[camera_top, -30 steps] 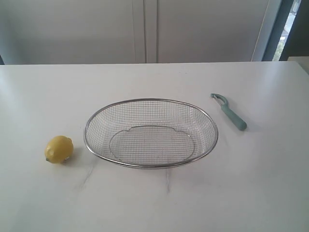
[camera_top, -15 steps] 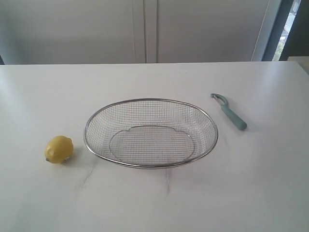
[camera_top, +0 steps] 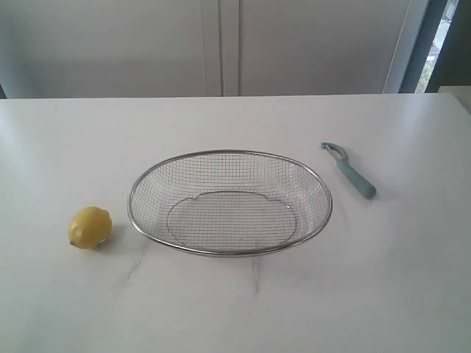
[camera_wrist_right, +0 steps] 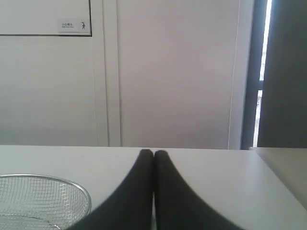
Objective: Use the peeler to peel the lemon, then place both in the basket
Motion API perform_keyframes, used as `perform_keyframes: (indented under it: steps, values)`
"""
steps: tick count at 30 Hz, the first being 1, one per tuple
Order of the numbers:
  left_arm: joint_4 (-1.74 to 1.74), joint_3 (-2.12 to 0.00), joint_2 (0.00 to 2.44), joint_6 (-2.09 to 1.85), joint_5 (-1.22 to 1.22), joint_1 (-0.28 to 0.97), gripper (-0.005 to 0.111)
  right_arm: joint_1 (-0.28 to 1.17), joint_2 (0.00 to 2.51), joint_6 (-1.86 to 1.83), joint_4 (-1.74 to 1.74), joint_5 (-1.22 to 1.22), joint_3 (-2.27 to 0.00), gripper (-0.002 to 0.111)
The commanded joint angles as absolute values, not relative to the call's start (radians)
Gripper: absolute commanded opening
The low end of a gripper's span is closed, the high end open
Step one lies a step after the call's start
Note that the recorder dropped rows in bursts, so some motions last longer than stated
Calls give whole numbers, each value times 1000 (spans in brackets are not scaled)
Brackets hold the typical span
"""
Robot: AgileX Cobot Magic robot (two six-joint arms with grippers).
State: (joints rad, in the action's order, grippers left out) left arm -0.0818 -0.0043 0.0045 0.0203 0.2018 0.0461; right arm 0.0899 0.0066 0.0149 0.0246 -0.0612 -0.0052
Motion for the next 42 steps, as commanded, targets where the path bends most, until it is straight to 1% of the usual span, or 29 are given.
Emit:
perform_keyframes:
  steps: [1,3,13,19,23,28,33,37,42]
  values:
    - [-81,0,0,22,203,43,0,93,0,80,26,-77,0,0]
    - [-81,0,0,22,203,43,0,93,0,122,28,-87,0,0]
    - [-81,0,0,22,203,43,0,93,0,147,47,-323,0,0]
    - [-81,0,0,22,203,43,0,93,0,204,280,-501,0,0]
    - [-81,0,0,22,203,43,0,93,0,207,385,-516,0,0]
    - [-81,0,0,22,203,43,0,93,4,147,393,-521,-17,0]
    - [-81,0,0,22,203,43,0,93,89,46,393,-619,-62,0]
    - [-81,0,0,22,203,43,0,93,171,46,391,-740,-103,0]
    - [-81,0,0,22,203,43,0,93,273,46,380,-753,-175,0]
